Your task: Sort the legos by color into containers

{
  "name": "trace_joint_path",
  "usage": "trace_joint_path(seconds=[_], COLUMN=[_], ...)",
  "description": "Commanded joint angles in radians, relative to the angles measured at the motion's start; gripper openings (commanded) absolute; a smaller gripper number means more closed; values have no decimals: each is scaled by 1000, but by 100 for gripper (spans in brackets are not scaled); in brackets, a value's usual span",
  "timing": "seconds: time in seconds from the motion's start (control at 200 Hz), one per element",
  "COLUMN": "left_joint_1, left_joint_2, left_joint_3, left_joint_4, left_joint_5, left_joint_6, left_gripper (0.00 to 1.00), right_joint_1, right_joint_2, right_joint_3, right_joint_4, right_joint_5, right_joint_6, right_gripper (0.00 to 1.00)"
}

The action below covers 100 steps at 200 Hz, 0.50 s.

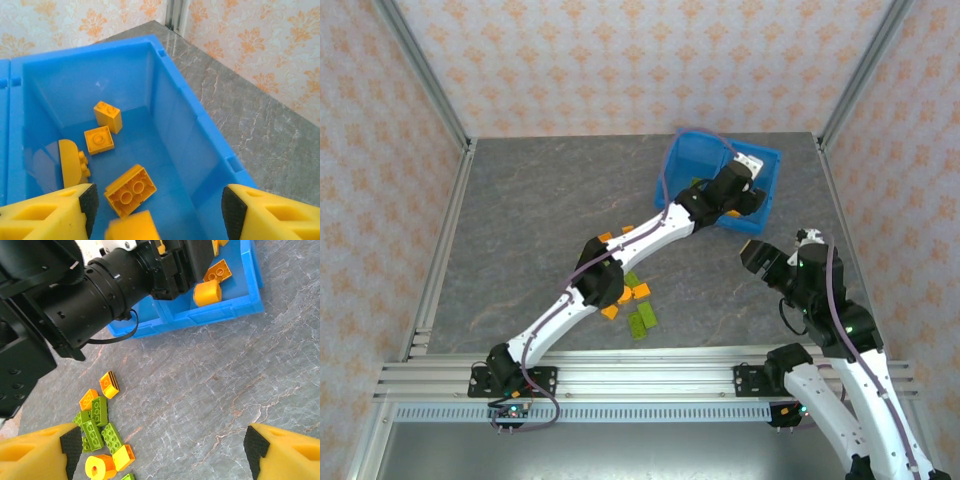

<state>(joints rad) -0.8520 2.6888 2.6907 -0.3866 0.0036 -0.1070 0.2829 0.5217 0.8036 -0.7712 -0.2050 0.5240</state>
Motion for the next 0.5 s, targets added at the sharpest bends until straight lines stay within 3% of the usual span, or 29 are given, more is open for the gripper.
trace_joint_path(seconds=[0.0,0.095,0.265,0.4,0.495], left_joint_1=[-15,-17,-18,-20,-21], left_joint_2=[-185,-368,-889,-1219,-1431], left_joint_3=[12,-191,-912,-1213,-1400], left_joint_4=[-65,-59,216,63,-67], left_joint_5=[38,56,41,102,156], left_joint_6=[7,9,93,227,292], left_gripper=[72,75,81,90,96], right_joint_1=[4,4,4,26,129], right_joint_2=[2,5,67,191,265], right_joint_3=[0,0,4,1,-19], right_joint_4=[13,8,46,60,68], right_joint_5=[23,25,-66,-192,-198], right_joint_6=[1,-8,-39,-71,-58], right_gripper=[86,86,86,82,81])
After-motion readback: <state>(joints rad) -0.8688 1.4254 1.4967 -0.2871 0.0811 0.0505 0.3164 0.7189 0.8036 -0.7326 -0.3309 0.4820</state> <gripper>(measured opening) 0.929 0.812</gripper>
